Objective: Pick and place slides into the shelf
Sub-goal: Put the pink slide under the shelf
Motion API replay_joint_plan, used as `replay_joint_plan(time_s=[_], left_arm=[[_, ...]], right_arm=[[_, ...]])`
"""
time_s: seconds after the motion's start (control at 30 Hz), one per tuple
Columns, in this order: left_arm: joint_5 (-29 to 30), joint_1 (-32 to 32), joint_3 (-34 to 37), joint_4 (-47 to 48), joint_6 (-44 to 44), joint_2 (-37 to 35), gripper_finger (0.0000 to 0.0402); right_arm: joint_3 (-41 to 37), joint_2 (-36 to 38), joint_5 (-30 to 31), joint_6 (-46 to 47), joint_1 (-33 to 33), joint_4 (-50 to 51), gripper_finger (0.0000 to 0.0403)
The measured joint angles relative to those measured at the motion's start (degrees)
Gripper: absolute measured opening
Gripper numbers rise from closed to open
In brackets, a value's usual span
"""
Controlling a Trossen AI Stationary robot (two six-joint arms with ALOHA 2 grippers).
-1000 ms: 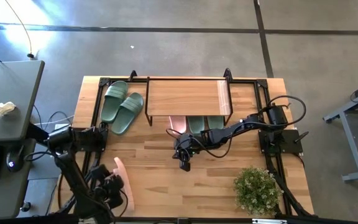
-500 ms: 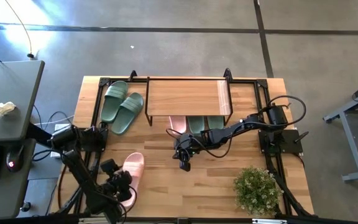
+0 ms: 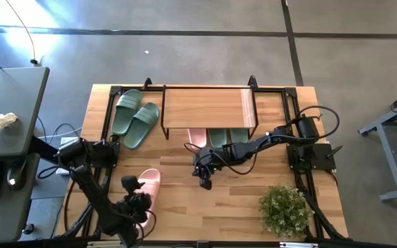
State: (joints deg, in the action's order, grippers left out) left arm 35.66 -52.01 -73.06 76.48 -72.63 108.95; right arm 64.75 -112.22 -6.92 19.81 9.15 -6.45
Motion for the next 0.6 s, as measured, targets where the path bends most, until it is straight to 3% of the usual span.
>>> replay_joint_plan(time_s=[0.1, 0.27, 0.43, 0.6], left_arm=[[-0.02, -0.02, 2.28, -4.84, 4.86, 0.00, 0.0250], [-0.51, -0.02, 4.23, -5.44, 4.90, 0.00, 0.0203], [-4.20, -0.09, 3.29, -5.38, 4.99, 0.00, 0.0157], [-7.19, -0.13, 0.68, -6.26, 8.72, 0.00, 0.0140]], right_arm=[[0.00, 0.00, 0.00, 0.02, 0.00, 0.01, 0.0001], [0.00, 0.00, 0.01, 0.67, 0.01, 0.26, 0.0001], [0.00, 0.00, -0.04, 0.87, 0.28, 0.66, 0.0001], [0.00, 0.00, 0.83, 0.70, 0.70, 1.26, 0.0001]])
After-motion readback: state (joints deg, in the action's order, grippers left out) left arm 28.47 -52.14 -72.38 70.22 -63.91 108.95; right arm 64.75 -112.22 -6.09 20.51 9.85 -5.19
